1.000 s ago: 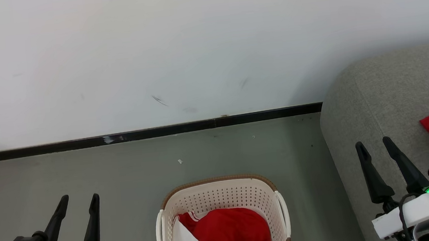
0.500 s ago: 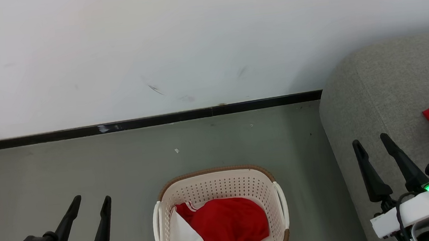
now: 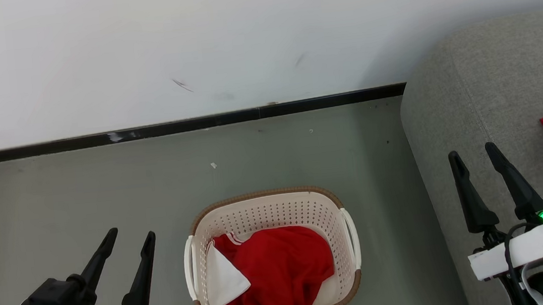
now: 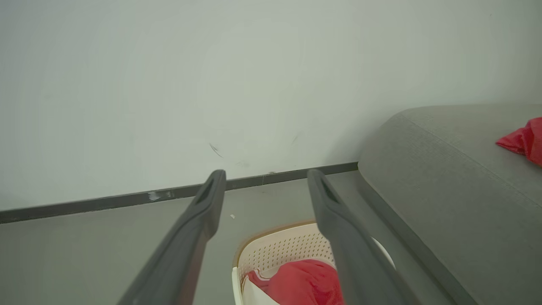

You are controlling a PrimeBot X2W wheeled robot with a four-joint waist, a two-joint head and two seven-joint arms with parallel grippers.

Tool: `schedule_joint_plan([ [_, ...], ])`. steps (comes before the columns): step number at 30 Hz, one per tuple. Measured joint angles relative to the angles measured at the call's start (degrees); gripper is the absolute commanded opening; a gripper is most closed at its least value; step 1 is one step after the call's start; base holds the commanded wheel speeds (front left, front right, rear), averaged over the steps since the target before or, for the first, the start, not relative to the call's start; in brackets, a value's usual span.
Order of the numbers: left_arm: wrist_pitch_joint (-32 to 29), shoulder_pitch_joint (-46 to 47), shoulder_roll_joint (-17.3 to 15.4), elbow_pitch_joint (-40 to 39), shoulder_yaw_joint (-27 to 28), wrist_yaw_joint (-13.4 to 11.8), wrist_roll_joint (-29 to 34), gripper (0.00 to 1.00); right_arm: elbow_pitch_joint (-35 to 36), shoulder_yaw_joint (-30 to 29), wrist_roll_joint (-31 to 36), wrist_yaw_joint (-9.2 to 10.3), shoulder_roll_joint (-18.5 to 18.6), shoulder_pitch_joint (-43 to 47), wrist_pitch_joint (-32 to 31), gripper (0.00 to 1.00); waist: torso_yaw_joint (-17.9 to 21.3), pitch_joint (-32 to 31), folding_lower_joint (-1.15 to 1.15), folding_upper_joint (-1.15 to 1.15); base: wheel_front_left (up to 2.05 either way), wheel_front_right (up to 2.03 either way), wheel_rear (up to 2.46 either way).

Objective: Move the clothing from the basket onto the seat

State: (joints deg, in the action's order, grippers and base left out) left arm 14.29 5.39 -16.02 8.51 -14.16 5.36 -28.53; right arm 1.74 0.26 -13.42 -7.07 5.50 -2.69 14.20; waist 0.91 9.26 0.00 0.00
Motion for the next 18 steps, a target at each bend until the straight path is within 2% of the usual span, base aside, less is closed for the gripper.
schedule_joint_plan([
  [18, -1.0, 8.6, 0.0, 0.8, -7.8, 1.6, 0.8, 1.0, 3.2, -0.9, 1.2, 0.0, -1.6, -5.5, 0.0, 1.0, 1.5, 9.1, 0.0, 0.0, 0.0, 0.0, 0.0],
])
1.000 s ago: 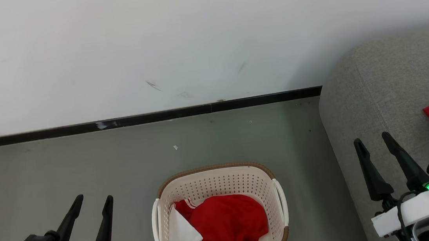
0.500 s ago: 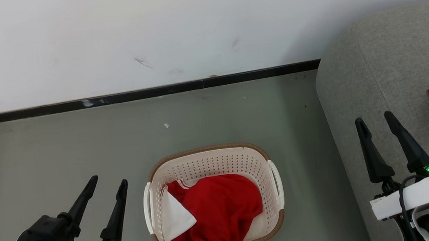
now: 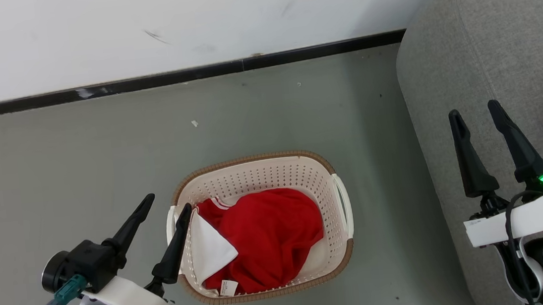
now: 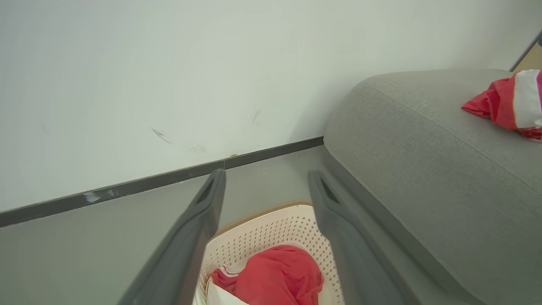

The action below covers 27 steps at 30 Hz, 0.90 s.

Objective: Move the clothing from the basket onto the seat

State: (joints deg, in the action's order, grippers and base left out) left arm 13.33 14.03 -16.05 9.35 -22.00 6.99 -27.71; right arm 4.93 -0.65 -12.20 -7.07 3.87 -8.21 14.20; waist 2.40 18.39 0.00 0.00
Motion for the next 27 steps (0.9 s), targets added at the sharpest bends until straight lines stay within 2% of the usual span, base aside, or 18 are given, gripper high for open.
schedule_joint_plan([
  [19, -5.1, 8.9, -0.2, 3.9, -10.3, 0.3, 0.5, 1.0, 3.8, 0.0, 1.0, 0.0, -1.0, -4.9, 0.4, 1.0, 2.4, 9.9, 0.0, 0.0, 0.0, 0.0, 0.0],
  [27, -6.3, 12.7, -1.0, 6.2, -12.8, 0.3, -0.1, 1.0, 5.5, -0.1, 1.1, 0.0, -1.2, -5.3, 0.4, 1.0, 4.1, 14.1, 0.0, 0.0, 0.0, 0.0, 0.0],
])
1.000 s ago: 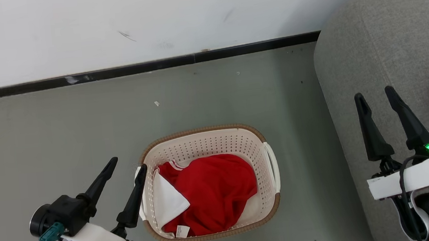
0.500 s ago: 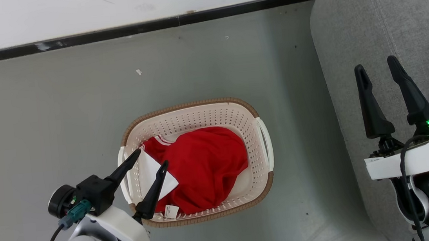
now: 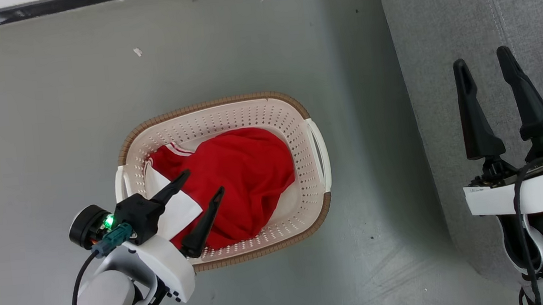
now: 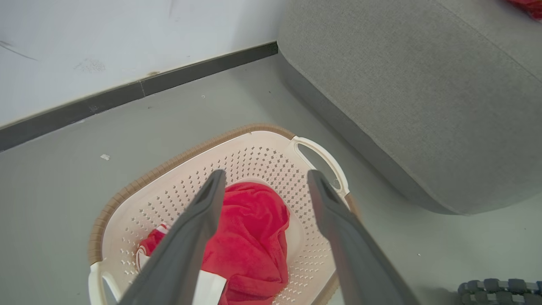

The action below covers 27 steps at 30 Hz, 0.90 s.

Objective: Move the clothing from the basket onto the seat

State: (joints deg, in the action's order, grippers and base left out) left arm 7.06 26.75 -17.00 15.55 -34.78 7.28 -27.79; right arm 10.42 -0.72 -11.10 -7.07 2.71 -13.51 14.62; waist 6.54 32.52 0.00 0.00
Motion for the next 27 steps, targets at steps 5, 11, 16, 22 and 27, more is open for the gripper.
schedule_joint_plan([
  [5, -0.7, 1.8, -1.1, 2.0, -0.8, 0.0, -0.3, 1.0, 0.5, 0.1, -1.6, 0.0, -0.1, -0.7, 0.0, 1.0, 1.1, 2.6, 0.0, 0.0, 0.0, 0.0, 0.0],
  [11, -1.9, 4.7, -1.1, 4.5, -1.7, 0.0, -0.4, 1.0, 1.9, 1.0, -3.3, 0.0, -0.1, -2.3, 0.0, 1.0, 2.6, 5.7, 0.0, 0.0, 0.0, 0.0, 0.0],
  [16, -3.1, 6.3, -1.7, 7.8, -0.8, 0.0, -0.4, 1.0, 2.4, 1.4, -4.2, 0.0, -0.1, -2.4, 0.0, 1.0, 3.8, 8.2, 0.0, 0.0, 0.0, 0.0, 0.0],
  [22, -4.4, 8.7, -2.3, 11.6, -0.7, 0.0, -0.1, 1.0, 3.6, 2.0, -5.3, 0.0, -0.1, -4.1, 0.0, 1.0, 5.4, 11.0, 0.0, 0.0, 0.0, 0.0, 0.0],
  [27, -5.0, 10.9, -2.7, 13.8, -1.2, 0.0, 0.5, 1.0, 4.2, 3.0, -6.1, 0.0, -0.1, -4.8, 0.0, 1.0, 6.9, 13.3, 0.0, 0.0, 0.0, 0.0, 0.0],
])
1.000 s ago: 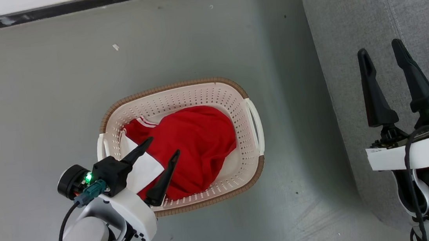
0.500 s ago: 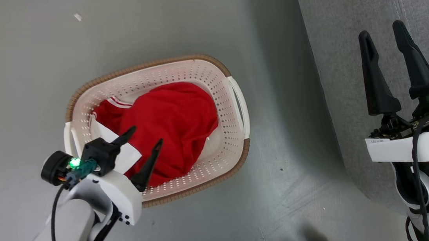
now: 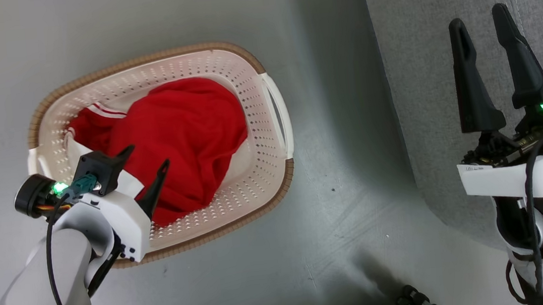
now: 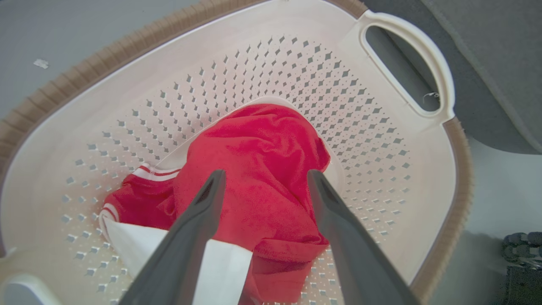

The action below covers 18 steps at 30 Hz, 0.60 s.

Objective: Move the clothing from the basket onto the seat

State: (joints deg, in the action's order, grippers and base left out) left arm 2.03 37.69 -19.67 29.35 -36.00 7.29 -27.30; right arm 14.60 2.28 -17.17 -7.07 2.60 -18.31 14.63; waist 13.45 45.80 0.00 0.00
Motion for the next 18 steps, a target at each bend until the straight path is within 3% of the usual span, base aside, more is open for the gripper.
schedule_joint_plan([
  [18, -2.5, 6.3, -0.5, 7.3, -1.8, -0.3, 4.8, 1.0, 1.4, 2.6, -4.6, 0.0, -0.1, -3.5, 0.0, 1.0, 5.9, 6.7, 0.0, 0.0, 0.0, 0.0, 0.0],
])
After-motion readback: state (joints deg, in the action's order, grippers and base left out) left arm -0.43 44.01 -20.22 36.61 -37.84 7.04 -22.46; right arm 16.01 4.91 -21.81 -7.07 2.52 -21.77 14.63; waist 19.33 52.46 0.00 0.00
